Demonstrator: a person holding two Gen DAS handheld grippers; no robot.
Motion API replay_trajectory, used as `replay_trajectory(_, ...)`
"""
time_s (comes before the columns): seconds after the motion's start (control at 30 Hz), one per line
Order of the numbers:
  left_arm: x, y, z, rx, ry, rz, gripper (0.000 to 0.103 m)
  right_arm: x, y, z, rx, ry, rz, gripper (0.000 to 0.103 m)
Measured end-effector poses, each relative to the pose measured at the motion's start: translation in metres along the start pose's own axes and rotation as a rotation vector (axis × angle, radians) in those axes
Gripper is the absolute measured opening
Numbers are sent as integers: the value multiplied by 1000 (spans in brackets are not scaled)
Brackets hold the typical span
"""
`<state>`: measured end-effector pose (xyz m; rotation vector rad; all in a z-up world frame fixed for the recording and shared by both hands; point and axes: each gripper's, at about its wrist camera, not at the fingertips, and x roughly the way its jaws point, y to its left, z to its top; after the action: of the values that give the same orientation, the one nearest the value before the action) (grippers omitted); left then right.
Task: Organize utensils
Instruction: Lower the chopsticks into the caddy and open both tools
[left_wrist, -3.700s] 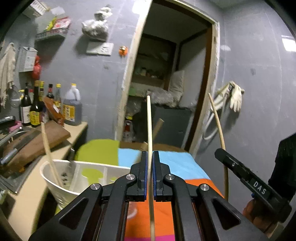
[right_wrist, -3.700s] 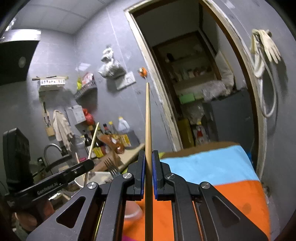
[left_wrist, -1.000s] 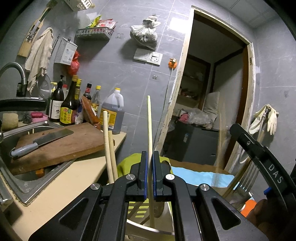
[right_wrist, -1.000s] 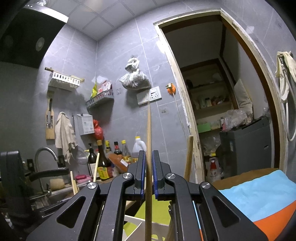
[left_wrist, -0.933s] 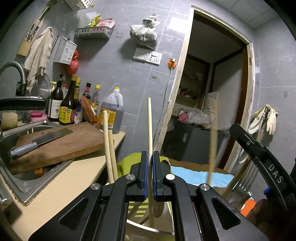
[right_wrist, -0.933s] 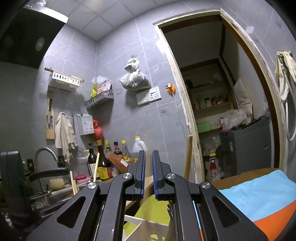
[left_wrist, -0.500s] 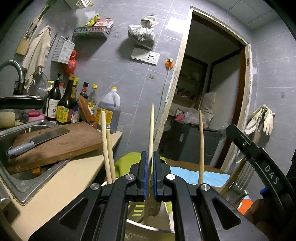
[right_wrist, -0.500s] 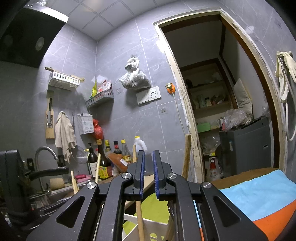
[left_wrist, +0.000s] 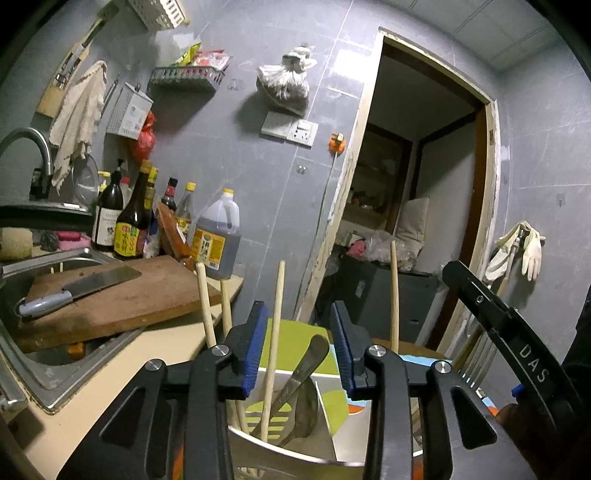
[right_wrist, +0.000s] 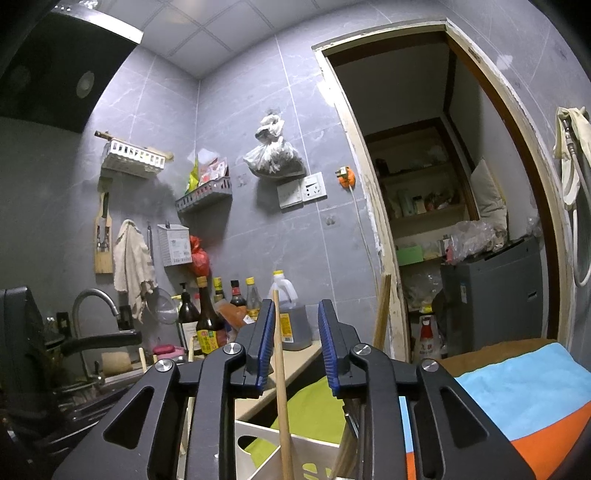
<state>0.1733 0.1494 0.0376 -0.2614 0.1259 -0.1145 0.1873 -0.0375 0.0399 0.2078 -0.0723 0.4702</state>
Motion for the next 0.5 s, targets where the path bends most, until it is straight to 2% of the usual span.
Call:
replay_trajectory(0.13,-7,-2,5,17,-30,5,39,-2,-1,5,13,-5,13,28)
replay_trajectory(0.27,-13,0,12,11,-54,10,40,-6,-4,11,36,-4,27,33)
replay_trajectory(0.5,-22,5,24,-11,-80,12,54,-10,-5,26,66,5,64,45)
